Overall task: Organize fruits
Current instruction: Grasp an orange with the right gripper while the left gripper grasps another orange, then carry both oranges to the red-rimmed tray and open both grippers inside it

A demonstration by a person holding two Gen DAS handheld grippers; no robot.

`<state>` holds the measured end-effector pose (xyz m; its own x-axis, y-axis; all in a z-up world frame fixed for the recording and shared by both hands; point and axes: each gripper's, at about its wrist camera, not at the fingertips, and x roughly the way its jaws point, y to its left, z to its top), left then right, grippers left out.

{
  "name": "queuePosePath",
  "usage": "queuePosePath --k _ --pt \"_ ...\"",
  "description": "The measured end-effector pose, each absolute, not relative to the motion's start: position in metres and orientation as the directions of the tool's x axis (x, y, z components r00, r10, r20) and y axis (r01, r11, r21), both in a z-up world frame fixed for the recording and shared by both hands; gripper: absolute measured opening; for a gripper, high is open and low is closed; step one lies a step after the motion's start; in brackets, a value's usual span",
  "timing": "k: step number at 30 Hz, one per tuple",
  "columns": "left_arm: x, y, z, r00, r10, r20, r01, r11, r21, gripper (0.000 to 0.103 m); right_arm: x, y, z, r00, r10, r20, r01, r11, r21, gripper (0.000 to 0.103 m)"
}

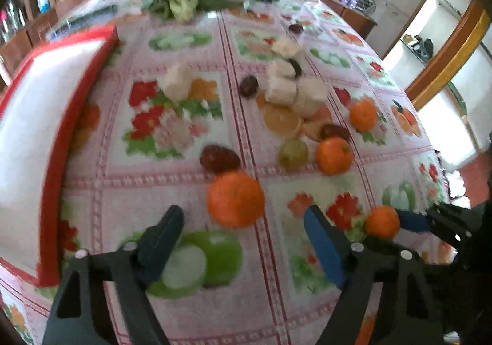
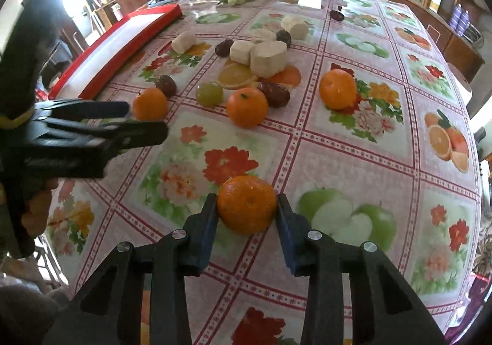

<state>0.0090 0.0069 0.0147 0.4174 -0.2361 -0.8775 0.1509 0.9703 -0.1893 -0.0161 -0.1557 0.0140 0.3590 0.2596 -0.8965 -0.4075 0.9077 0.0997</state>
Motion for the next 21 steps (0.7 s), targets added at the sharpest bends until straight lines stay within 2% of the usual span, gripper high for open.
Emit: queuePosePath --k 1,3,4,8,21 --pt "0.01 0.006 0.015 0.417 -0.227 -0.88 0.154 0.972 -0.178 0.071 -0.017 -0.155 0.014 0.361 0.259 -0.896 -0.407 0.908 0.098 0.036" --pt "0.01 0.006 0.015 0.425 -0.219 -0.878 0.153 0.974 -0.169 0.045 -0.018 -0.155 0.014 0.365 0.258 -0.895 -0.406 0.909 0.096 0.036" --pt "0.01 0.007 0.015 0.43 -0.208 -0.879 0.147 0.976 -0.159 0.039 -0.018 -0.154 0.014 0.368 0.257 -0.894 -0.404 0.91 0.095 0.036" --pt "0.005 0.016 0.016 0.437 -0.245 -0.866 0.125 0.969 -0.211 0.039 -0.018 -0.155 0.013 0.378 0.264 -0.887 -0.391 0.915 0.105 0.036" --pt "-0.032 0.014 0.029 0.472 -0.302 -0.828 0.19 0.952 -0.238 0.039 -0.027 -0.153 0.021 0.403 0.267 -0.875 -0.367 0.923 0.113 0.036"
